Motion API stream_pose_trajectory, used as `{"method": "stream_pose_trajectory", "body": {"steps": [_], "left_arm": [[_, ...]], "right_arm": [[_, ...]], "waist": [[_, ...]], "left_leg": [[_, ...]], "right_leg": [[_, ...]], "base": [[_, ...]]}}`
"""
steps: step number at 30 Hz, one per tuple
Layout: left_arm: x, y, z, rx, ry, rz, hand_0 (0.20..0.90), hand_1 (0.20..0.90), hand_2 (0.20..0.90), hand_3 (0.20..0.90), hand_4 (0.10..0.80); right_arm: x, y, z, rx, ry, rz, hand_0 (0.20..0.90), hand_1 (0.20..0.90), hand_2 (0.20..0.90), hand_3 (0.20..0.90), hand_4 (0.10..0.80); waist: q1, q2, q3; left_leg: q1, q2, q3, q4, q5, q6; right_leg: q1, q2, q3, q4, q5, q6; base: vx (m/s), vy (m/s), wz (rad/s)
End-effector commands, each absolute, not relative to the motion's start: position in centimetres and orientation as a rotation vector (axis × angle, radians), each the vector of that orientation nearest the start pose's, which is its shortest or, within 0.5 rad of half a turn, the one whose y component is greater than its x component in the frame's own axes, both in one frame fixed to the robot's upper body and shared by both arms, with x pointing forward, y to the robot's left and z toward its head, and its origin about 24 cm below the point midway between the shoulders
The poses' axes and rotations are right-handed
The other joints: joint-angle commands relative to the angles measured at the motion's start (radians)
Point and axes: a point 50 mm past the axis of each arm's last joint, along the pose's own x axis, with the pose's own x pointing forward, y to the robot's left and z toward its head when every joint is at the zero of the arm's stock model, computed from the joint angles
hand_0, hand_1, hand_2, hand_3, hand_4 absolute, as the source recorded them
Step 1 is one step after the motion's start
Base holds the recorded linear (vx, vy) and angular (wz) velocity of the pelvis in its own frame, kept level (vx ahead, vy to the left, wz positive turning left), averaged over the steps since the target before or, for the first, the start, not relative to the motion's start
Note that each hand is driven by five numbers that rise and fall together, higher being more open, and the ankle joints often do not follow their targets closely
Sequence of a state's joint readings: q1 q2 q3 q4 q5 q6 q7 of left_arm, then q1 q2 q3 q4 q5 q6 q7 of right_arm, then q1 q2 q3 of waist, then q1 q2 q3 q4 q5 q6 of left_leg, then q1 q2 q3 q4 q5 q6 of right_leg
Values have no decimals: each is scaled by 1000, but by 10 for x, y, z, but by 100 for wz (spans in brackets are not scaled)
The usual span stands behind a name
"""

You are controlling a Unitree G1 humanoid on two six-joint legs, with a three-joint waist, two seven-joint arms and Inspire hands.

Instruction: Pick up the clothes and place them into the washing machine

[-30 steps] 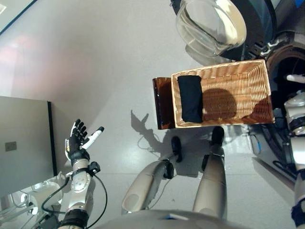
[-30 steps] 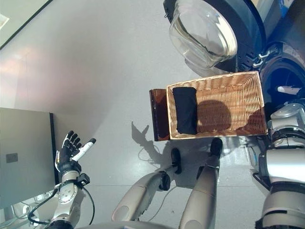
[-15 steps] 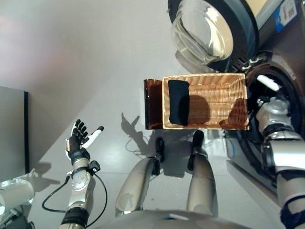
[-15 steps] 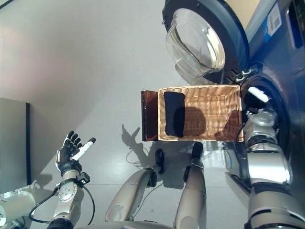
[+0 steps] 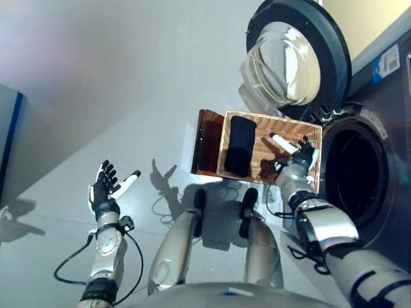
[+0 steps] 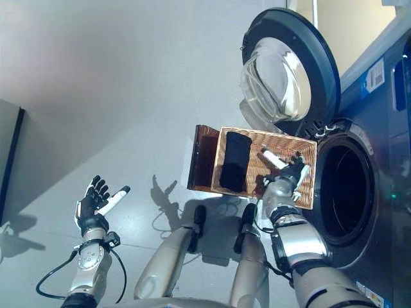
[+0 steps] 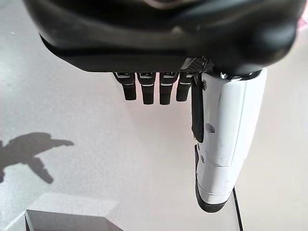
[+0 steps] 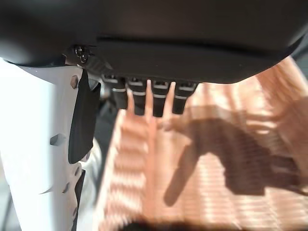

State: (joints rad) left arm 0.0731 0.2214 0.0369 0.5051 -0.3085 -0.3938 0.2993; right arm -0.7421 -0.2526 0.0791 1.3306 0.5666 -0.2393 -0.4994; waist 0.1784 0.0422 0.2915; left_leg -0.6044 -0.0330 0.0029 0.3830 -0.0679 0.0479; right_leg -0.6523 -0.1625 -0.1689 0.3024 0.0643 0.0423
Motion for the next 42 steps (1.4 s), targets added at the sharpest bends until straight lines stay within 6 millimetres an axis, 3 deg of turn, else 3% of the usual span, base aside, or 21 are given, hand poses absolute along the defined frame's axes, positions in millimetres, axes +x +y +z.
{"method": "stream_pose_trajectory", "body": {"steps": [1,8,20,21,22,23,24,25,32,42], "left_arm": [[209,279,13,50,-97,580,900,900,900,900,800],[224,272,49,42,-271,575,900,900,900,900,800],[237,258,77,10,-411,560,900,900,900,900,800],[238,258,79,8,-418,564,900,900,900,900,800],[238,258,79,8,-418,564,900,900,900,900,800],[241,257,82,6,-428,562,900,900,900,900,800],[242,257,83,5,-430,562,900,900,900,900,800],[244,256,84,4,-431,558,900,900,900,900,800],[248,244,87,9,-439,524,900,900,900,900,800],[240,247,76,16,-397,539,900,900,900,900,800]], "right_arm": [[343,-239,20,67,252,-701,900,900,900,900,800],[347,-220,17,83,267,-668,900,900,900,900,800],[355,-203,23,66,273,-625,900,900,900,900,800],[356,-202,24,43,281,-624,746,746,746,746,690],[356,-202,24,43,281,-624,543,543,543,543,545],[356,-202,23,1,303,-624,409,409,409,409,449],[357,-202,24,1,301,-625,340,340,340,340,400],[358,-204,26,-27,315,-633,200,200,200,200,300],[356,-212,25,-103,359,-666,200,200,200,200,300],[348,-230,20,-187,397,-710,200,200,200,200,300]], "waist": [[27,-11,-11],[58,-39,21],[115,-53,65],[123,-55,68],[122,-55,68],[139,-55,72],[138,-55,73],[146,-53,76],[175,-40,84],[170,-28,67]], "left_leg": [[-61,-11,-12,-71,34,-52],[-145,-14,-32,28,3,-55],[-211,-35,-73,76,-10,-54],[-215,-38,-81,73,-7,-54],[-216,-38,-81,73,-7,-54],[-222,-42,-88,66,-3,-56],[-223,-43,-90,65,-2,-56],[-226,-47,-99,62,2,-57],[-247,-69,-125,66,10,-54],[-226,-64,-119,38,14,-47]], "right_leg": [[30,0,-6,95,-166,-8],[-26,-10,-34,188,-207,-19],[-59,-32,-90,258,-248,-21],[-59,-34,-97,259,-251,-21],[-59,-34,-97,259,-251,-21],[-59,-37,-107,260,-254,-22],[-60,-38,-109,260,-255,-22],[-60,-40,-116,264,-259,-22],[-72,-56,-139,303,-281,-26],[-70,-58,-126,300,-280,-28]], "base": [[-9,-10,11],[7,-17,19],[35,-20,17],[47,-45,12],[40,-61,19],[23,-41,27],[43,-61,31],[50,-49,28],[33,-16,22],[2,3,1]]}}
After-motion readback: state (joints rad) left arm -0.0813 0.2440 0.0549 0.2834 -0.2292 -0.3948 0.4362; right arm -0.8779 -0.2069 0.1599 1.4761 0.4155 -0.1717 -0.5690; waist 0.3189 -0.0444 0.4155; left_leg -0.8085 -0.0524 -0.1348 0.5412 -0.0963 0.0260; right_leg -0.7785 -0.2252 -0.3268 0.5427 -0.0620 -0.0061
